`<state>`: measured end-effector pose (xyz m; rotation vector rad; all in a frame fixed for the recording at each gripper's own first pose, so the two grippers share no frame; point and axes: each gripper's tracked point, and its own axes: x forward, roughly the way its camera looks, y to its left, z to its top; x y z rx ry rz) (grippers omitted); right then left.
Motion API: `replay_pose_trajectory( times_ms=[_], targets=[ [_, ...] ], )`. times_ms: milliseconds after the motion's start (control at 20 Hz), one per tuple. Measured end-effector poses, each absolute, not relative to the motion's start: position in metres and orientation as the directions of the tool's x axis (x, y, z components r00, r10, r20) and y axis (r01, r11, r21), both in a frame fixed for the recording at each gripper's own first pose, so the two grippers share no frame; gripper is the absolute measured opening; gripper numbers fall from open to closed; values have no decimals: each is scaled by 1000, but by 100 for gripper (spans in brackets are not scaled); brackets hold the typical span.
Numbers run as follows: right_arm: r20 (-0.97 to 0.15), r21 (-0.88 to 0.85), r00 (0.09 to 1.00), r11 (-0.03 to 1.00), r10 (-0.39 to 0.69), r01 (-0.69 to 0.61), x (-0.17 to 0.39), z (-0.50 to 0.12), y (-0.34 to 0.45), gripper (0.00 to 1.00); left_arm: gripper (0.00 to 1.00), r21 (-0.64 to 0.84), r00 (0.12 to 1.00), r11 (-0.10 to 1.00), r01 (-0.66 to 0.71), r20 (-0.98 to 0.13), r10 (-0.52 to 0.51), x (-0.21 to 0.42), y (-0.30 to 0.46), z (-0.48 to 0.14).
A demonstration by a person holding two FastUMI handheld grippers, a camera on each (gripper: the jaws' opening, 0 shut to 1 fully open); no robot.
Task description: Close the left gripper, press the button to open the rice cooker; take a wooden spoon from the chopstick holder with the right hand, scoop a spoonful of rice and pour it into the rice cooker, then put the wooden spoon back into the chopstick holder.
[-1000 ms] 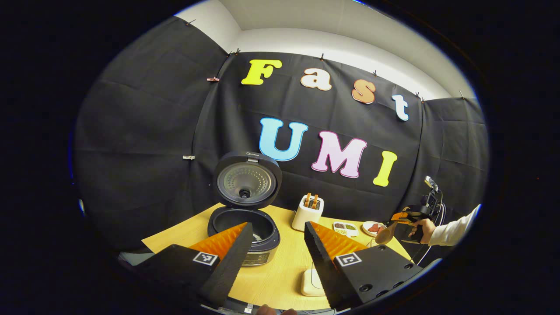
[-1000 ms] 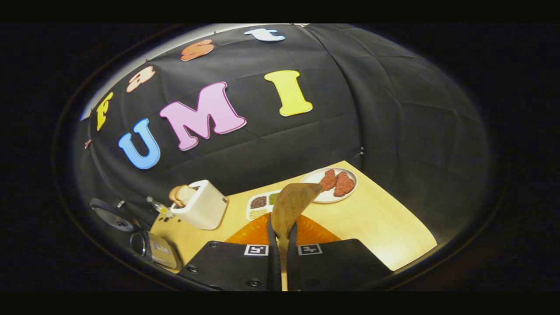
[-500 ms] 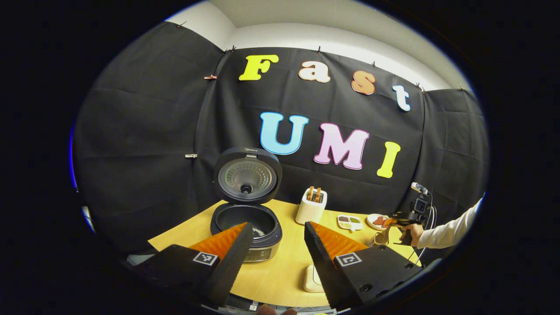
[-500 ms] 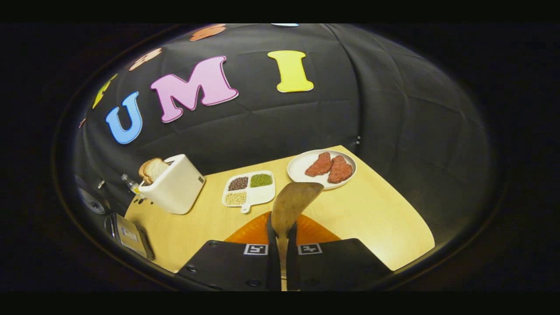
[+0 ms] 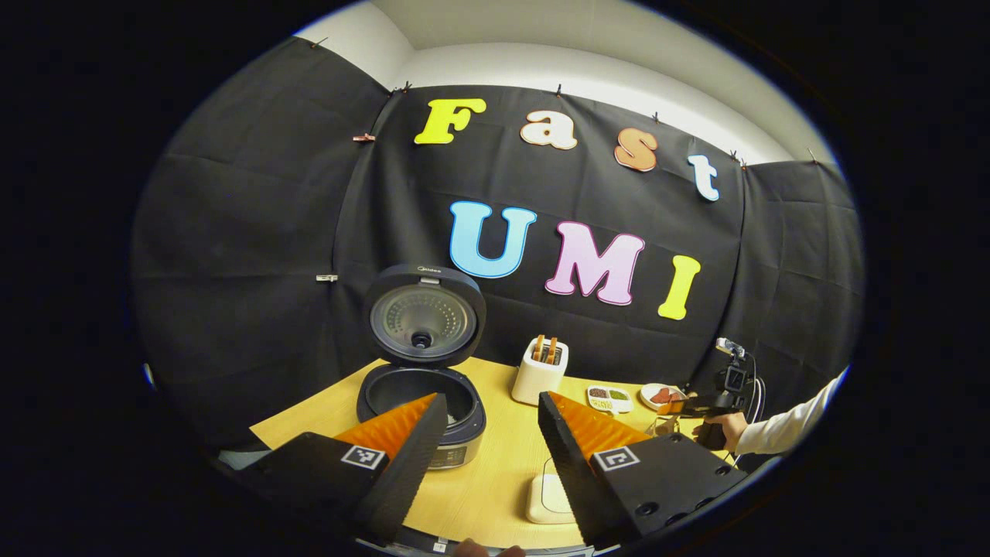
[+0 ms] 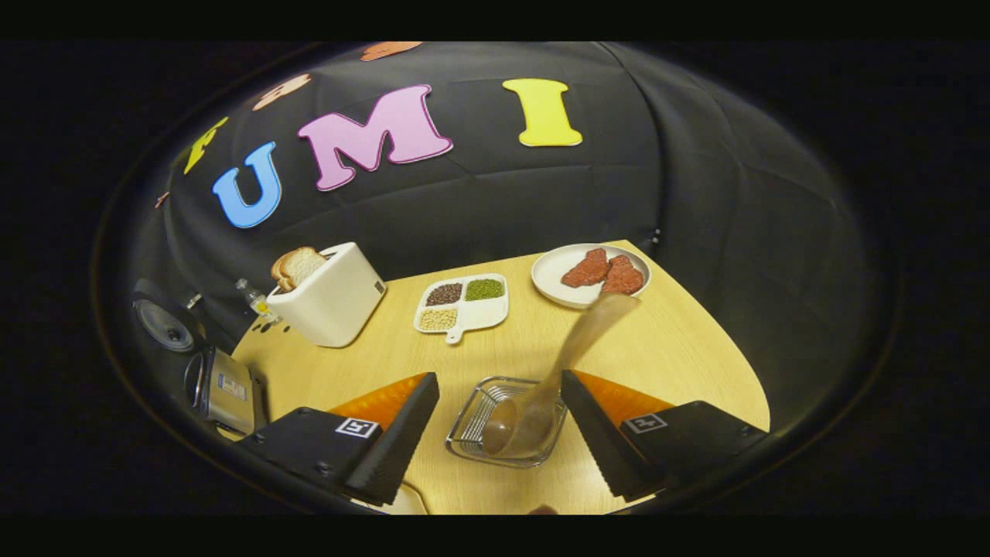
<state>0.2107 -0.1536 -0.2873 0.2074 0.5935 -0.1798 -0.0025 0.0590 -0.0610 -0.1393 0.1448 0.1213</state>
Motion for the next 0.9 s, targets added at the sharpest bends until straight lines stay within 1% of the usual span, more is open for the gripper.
replay_pose_trajectory(
  times_ms=[150, 250, 550, 700, 900],
  targets=[
    [-554, 175, 826, 955, -106, 240, 201, -276, -153, 99, 83, -128, 985, 985, -115, -142, 97, 1, 59, -58],
    [-530, 221, 844, 946, -87, 236, 192, -257, -146, 99, 83, -128, 987, 985, -111, -134, 94, 3, 62, -55],
    [-408, 464, 911, 874, 63, 147, 155, -178, -94, 98, 83, -137, 991, 984, -111, -91, 99, 14, 75, -42],
    [-360, 512, 922, 856, 140, 70, 135, -150, -57, 98, 83, -150, 992, 982, -112, -73, 102, 24, 84, -36],
    [-346, 501, 913, 865, 218, -17, 110, -134, -17, 98, 82, -126, 994, 986, -106, -41, 102, 36, 96, -23]
  ],
)
